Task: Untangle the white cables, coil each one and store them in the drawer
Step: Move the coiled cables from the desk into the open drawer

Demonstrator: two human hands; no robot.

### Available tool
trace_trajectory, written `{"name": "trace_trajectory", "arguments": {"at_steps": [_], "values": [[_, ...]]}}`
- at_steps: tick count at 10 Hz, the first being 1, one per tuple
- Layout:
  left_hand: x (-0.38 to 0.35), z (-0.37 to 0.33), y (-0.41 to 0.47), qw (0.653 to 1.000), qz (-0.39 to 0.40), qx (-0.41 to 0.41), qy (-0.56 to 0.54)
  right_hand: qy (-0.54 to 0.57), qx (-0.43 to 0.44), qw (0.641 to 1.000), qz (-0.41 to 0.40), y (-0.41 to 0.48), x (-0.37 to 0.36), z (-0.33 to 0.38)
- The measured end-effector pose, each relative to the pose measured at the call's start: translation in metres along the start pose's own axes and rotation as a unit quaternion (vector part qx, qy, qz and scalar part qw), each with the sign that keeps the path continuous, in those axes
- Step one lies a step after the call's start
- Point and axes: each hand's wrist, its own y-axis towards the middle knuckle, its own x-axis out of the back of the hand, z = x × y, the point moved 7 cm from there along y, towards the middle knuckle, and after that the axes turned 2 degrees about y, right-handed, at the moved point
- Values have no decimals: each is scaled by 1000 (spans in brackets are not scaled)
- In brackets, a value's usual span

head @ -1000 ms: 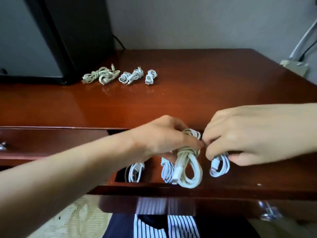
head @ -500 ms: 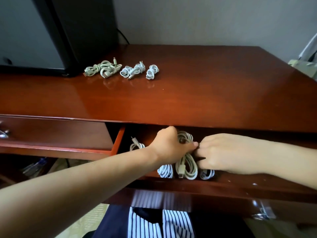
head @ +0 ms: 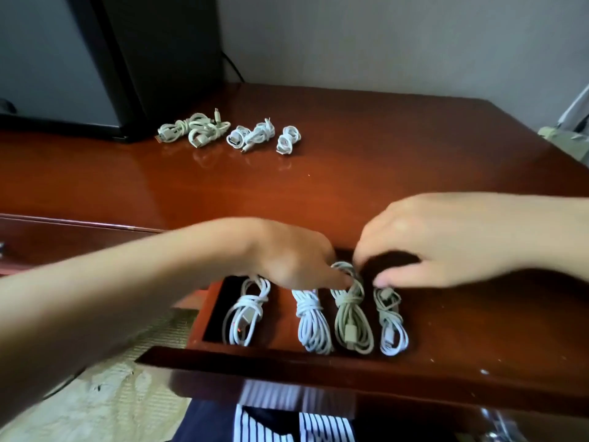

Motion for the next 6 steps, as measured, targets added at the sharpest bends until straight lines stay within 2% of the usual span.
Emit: {"name": "trace_trajectory", "arguments": {"at_steps": [1,2,3,4,6], "values": [[35,23,-14,997,-41,24,-60,-33,-65,994,-79,25,28,-30],[84,58,-14,978,-200,61,12,-120,-16,983,-138,73,45,-51],[124,102,-3,931,-345,108,48,-107,-28,978,-175,93,64,-58],[143,131,19,915,-386,113,21,-165,-37,971,-168,119,62,-67],[161,144,71,915,-388,106,-33,-165,-66,962,-208,155,62,-74]]}}
